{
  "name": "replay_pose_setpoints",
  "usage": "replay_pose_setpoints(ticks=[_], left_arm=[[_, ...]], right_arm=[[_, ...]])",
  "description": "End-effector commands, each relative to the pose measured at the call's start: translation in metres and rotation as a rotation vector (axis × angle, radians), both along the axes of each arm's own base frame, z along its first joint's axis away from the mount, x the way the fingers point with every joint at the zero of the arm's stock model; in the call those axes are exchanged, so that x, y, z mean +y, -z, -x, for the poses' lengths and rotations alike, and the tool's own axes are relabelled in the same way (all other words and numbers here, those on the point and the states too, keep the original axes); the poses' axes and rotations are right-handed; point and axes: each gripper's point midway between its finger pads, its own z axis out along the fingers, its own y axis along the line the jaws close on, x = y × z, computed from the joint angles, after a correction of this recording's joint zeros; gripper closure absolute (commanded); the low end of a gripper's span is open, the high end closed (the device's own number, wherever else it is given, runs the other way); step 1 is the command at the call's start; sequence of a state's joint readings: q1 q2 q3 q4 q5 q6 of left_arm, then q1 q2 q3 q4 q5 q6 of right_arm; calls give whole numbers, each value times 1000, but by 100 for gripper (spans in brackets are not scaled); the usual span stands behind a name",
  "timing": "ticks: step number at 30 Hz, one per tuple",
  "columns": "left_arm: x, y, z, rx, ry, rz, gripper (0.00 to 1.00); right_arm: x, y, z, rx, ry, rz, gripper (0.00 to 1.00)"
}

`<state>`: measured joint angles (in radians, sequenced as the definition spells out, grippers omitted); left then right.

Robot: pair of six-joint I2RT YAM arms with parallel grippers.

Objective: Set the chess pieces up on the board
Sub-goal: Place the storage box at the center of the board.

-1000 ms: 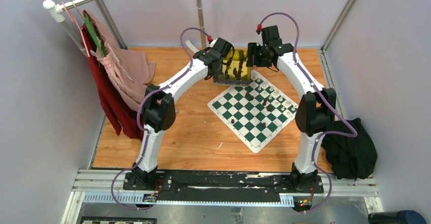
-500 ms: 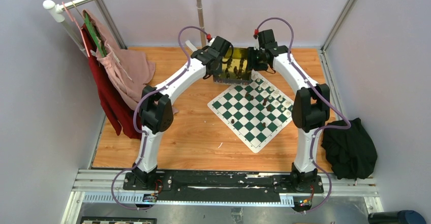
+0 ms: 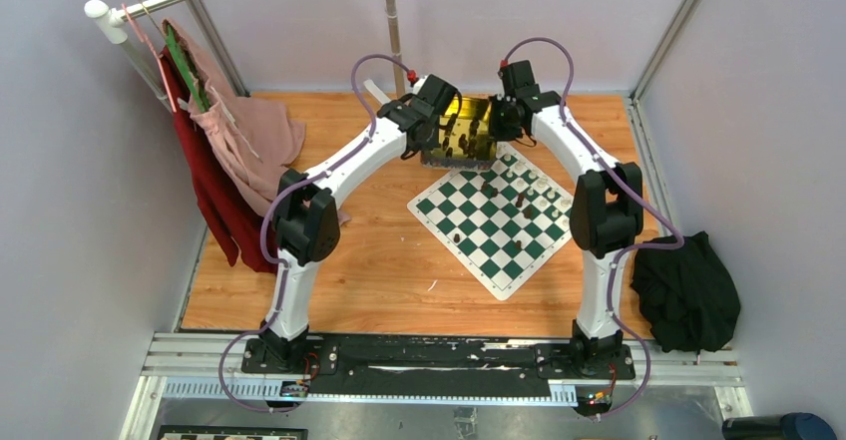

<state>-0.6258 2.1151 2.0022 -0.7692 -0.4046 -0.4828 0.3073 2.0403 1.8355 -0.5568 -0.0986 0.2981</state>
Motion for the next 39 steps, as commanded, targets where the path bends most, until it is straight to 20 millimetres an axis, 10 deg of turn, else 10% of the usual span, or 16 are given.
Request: replay_pose_setpoints(ticks=[1,8,27,39], left_arm=[[1,-24,1,-43,23,20,100],[6,-29,0,-59,13,2,99],[9,-62,-3,-124,-6,35,39],[21,-95,4,-196,-46,66,27]], right_arm=[[12,1,6,13,-72,8,100],[14,-6,5,5,-65,3,100],[2,-39,5,-10,-34,53,100],[-62,-43,4,30,106,92,100]])
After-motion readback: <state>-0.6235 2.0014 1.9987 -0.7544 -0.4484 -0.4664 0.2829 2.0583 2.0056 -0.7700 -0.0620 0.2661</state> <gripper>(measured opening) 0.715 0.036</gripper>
